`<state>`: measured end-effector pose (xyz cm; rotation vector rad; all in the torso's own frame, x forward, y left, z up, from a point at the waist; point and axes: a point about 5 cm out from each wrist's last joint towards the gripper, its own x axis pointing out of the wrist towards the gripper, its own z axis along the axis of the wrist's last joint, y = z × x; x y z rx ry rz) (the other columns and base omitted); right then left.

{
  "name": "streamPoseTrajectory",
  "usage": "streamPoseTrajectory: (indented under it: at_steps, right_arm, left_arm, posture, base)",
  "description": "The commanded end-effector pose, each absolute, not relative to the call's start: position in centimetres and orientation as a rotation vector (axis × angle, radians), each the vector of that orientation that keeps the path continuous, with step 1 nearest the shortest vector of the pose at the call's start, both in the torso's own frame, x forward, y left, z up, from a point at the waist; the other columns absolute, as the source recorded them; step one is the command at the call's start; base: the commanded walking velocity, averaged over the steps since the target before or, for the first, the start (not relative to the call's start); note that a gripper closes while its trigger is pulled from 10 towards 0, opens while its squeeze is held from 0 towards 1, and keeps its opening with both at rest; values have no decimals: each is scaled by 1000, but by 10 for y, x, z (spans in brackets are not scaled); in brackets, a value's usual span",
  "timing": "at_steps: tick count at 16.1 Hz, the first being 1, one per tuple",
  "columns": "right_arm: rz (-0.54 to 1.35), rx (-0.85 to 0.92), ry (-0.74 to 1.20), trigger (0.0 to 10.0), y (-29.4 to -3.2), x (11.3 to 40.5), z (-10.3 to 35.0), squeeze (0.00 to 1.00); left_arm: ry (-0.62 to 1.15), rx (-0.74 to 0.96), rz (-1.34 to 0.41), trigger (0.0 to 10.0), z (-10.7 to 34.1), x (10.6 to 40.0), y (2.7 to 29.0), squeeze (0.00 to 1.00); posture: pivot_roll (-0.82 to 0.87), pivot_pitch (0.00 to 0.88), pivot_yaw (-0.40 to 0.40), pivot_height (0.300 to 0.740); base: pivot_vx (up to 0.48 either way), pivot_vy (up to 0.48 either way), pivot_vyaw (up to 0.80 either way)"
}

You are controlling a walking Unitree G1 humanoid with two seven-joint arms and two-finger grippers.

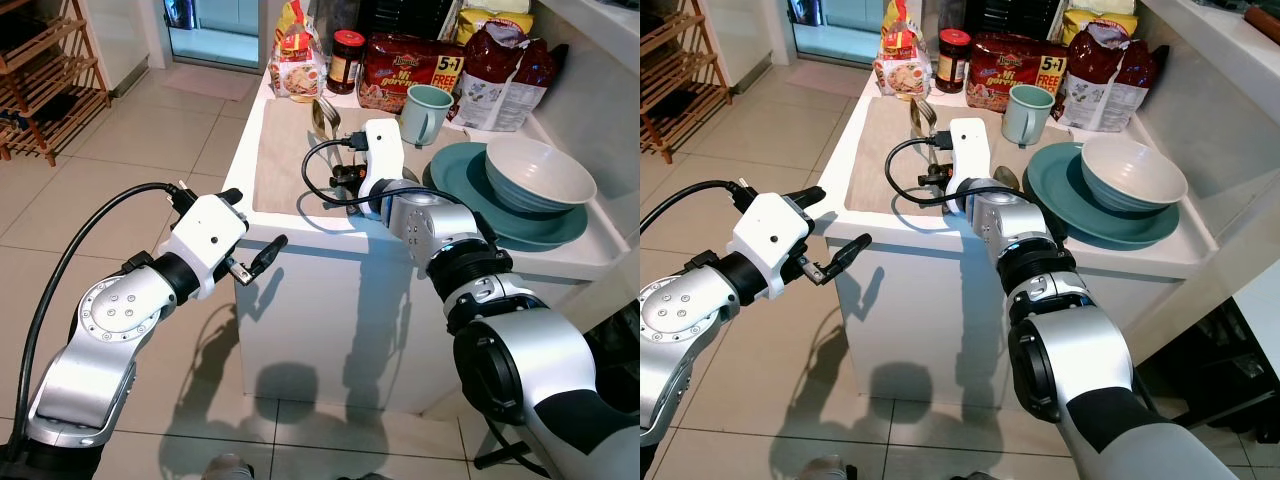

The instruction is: Setting the table

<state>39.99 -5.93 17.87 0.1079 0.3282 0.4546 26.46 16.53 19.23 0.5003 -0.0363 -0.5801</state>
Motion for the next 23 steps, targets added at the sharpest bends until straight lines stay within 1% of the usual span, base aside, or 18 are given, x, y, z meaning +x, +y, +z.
streamPoseTrajectory:
  at_steps: [1,4,5,6,7,9,12,15,16,17,18,19,20,21,22,23]
  right_arm:
    - [470,134,285,10000,-56,404,193,0]
    - [471,159,276,10000,-53,404,195,0]
    - [471,173,271,10000,-52,404,195,153]
    - [473,183,265,10000,-51,404,196,576]
    - [471,194,259,10000,-51,405,197,902]
    - [455,204,246,10000,-52,406,198,1000]
    - [446,192,234,10000,-54,406,198,1000]
    - [421,155,161,10000,-61,410,209,1000]
    - [408,115,74,10000,-69,411,221,910]
    - [383,94,-53,10000,-84,409,234,0]
    - [378,91,-130,10000,-94,404,240,0]
    - [355,82,-219,10000,-111,391,244,0]
    - [330,80,-255,10000,-131,369,240,0]
    - [329,87,-267,10000,-142,349,232,0]
    - [356,99,-250,10000,-145,330,221,0]
    - [416,114,-189,10000,-145,300,206,0]
  left_arm:
    - [-42,515,-591,10000,195,263,162,0]
    - [-41,516,-589,10000,195,262,162,0]
    - [-42,516,-588,10000,195,262,162,0]
    - [-42,517,-585,10000,195,263,163,0]
    - [-43,516,-584,10000,196,262,163,0]
    - [-42,517,-581,10000,196,262,163,0]
    - [-43,518,-579,10000,196,262,163,0]
    - [-47,525,-556,10000,197,265,165,0]
    - [-57,529,-517,10000,198,269,166,0]
    - [-79,502,-446,10000,200,277,167,0]
    - [-90,473,-408,10000,201,281,167,0]
    - [-103,417,-350,10000,200,287,166,0]
    - [-126,333,-299,10000,200,295,160,0]
    - [-135,263,-286,10000,197,299,153,0]
    - [-123,239,-303,10000,191,303,145,0]
    - [-102,226,-332,10000,185,313,129,0]
  posture:
    - [249,24,-147,740]
    - [250,22,-149,740]
    - [250,22,-149,740]
    - [250,22,-149,740]
    - [257,24,-154,740]
    - [257,25,-153,740]
    - [258,29,-152,740]
    - [254,29,-147,740]
    - [250,28,-147,740]
    - [237,25,-139,740]
    - [223,22,-131,740]
    - [187,18,-111,740]
    - [157,17,-107,740]
    - [119,14,-99,740]
    - [62,4,-82,740]
    - [3,0,-56,740]
  base:
    - [0,0,0]
    - [0,0,0]
    - [0,0,0]
    - [0,0,0]
    - [0,0,0]
    - [0,0,0]
    - [0,0,0]
    - [0,0,0]
    - [0,0,0]
    - [0,0,0]
    - [0,0,0]
    - [0,0,0]
    - [0,0,0]
    - [0,0,0]
    - [0,0,0]
    - [0,0,0]
